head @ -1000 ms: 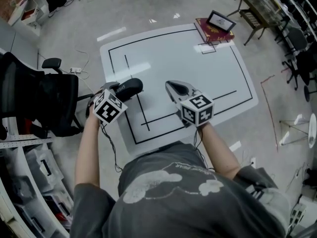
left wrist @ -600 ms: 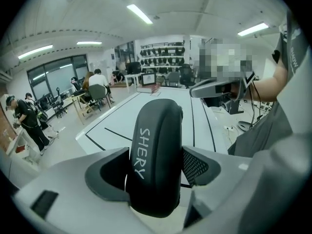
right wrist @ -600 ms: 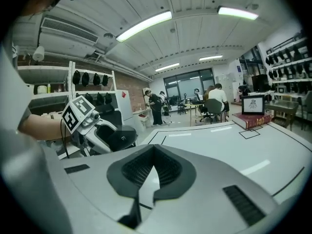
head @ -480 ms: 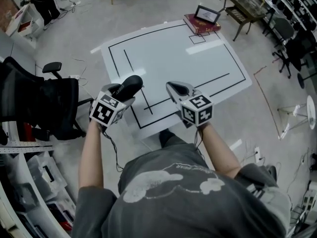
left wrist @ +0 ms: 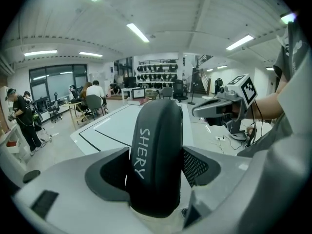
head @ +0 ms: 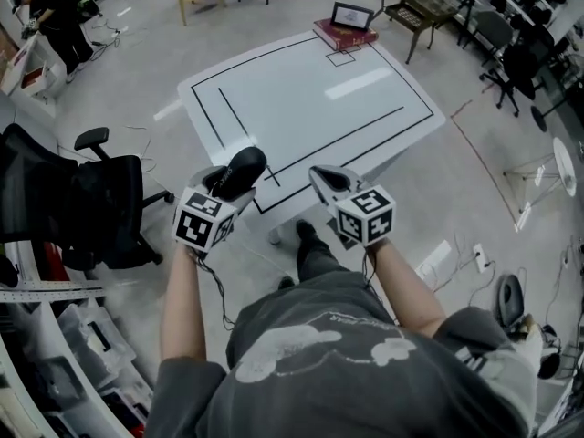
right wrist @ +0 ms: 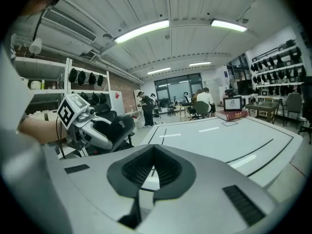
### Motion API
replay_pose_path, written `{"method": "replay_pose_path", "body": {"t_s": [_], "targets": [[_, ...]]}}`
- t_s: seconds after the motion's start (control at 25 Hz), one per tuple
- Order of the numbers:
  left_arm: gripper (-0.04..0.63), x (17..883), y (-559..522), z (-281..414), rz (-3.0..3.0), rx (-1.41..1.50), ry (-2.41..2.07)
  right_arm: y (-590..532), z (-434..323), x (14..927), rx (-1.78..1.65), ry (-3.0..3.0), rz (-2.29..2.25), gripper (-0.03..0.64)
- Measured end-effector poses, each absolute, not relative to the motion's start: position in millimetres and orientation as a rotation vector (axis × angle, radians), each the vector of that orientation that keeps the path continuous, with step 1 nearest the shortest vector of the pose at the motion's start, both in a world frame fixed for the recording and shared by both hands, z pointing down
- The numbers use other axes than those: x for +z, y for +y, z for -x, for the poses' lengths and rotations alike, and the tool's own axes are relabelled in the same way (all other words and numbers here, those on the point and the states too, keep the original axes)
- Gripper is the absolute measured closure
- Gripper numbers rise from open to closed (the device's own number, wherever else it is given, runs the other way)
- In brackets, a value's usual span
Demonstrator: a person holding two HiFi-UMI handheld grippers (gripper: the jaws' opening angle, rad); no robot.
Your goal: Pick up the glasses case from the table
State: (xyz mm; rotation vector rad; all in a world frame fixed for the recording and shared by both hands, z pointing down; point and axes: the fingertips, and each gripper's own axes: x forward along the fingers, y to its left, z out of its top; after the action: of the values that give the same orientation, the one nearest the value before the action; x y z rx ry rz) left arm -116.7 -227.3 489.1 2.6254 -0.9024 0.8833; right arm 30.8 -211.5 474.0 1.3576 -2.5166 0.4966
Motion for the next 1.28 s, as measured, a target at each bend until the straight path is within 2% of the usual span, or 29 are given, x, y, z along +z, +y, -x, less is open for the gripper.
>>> {"method": "replay_pose_path", "body": {"t_s": [0.68, 1.28], "targets": [[0.275, 478, -180, 94, -2.625, 0.724, -0.872, -168, -61, 459, 0.387, -2.469, -1.423, 0.618], [0.275, 486, -84, 56, -2.522, 0.670, -0.937, -84, -92, 460, 0.420, -2.536, -1.330, 0.617]]}}
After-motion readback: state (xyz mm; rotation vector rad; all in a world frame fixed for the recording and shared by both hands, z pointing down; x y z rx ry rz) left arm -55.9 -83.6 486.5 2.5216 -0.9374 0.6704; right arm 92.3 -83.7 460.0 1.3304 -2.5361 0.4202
